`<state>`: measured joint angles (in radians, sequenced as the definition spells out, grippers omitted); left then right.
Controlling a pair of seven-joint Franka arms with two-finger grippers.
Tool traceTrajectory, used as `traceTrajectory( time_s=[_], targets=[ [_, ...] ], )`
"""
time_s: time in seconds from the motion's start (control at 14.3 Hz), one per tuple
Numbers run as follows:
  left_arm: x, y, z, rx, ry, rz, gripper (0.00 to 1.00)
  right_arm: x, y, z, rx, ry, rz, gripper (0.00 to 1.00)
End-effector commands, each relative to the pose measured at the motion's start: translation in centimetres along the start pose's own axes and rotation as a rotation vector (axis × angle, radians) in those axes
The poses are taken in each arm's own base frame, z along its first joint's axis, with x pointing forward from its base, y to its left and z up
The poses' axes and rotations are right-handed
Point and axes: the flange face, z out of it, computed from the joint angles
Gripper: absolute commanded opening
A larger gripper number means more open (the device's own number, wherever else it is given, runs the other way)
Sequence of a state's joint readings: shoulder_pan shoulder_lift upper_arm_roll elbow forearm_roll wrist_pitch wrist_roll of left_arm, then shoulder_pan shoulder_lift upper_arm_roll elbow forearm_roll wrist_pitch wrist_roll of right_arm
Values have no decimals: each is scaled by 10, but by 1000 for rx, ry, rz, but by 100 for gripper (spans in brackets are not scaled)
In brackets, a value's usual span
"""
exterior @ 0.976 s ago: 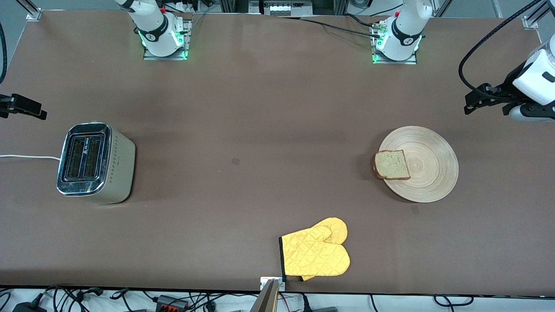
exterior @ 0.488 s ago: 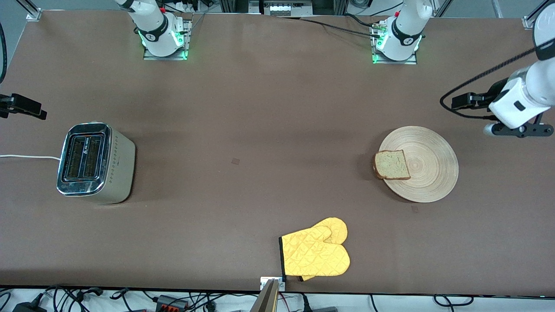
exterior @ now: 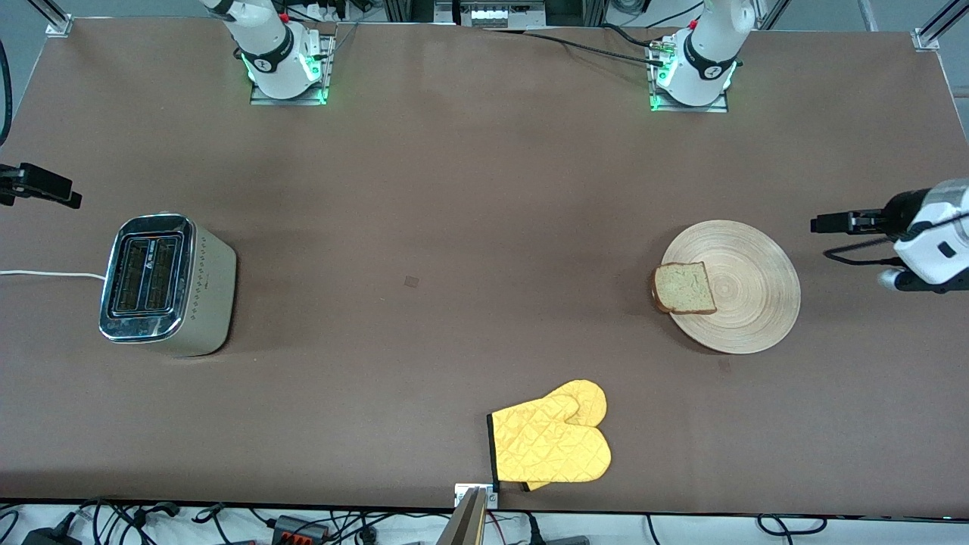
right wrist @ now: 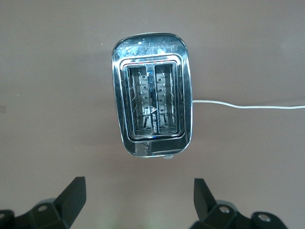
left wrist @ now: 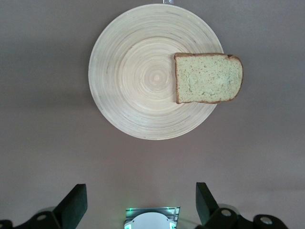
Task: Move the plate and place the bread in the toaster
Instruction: 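Lower the left gripper and grip the rim of the plate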
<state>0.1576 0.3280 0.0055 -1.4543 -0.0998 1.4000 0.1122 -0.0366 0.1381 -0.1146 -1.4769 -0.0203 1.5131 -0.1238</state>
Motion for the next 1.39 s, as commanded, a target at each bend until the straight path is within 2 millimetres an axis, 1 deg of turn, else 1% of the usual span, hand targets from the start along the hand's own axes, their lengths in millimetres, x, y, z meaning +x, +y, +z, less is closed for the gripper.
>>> traceTrajectory(
  time_s=[0.0, 0.07, 0.14, 0.21, 0.35, 0.42, 0.49, 0.63, 0.77, 0.84, 0.98, 1.05, 1.18, 1.32],
  targets=[
    [16, -58, 7, -127, 35, 44, 100, 0, 3, -4, -12, -6, -11, 100],
    [21, -75, 11, -164, 70, 76, 100, 0, 3, -4, -12, -9, -12, 100],
    [28, -88, 21, -189, 81, 105, 100, 0, 4, -4, -13, -9, -11, 100],
    [33, -112, 34, -225, 84, 125, 100, 0, 4, -4, -13, -9, -11, 100],
    [42, -161, 72, -374, 92, 118, 100, 0, 4, -4, -13, -7, -11, 100],
    [48, -185, 99, -463, 98, 121, 100, 0, 4, -4, -13, -9, -11, 100],
    [53, -203, 124, -541, 114, 147, 100, 0, 4, -4, -12, -7, -11, 100],
    [67, -228, 177, -692, 164, 214, 100, 2, 4, -2, -10, -10, -11, 100],
    [76, -242, 219, -793, 204, 255, 100, 1, 4, -3, -10, -9, -11, 100],
    [80, -244, 238, -839, 222, 268, 100, 2, 4, -2, -10, -10, -13, 100],
    [88, -242, 264, -890, 229, 277, 100, 2, 5, -2, -10, -10, -11, 100],
    [89, -242, 271, -897, 226, 273, 100, 2, 5, -2, -10, -10, -11, 100],
    [88, -255, 274, -871, 251, 248, 100, 2, 5, -2, -10, -10, -11, 100],
    [93, -254, 280, -861, 261, 241, 100, 2, 5, -2, -10, -10, -11, 100]
  ],
)
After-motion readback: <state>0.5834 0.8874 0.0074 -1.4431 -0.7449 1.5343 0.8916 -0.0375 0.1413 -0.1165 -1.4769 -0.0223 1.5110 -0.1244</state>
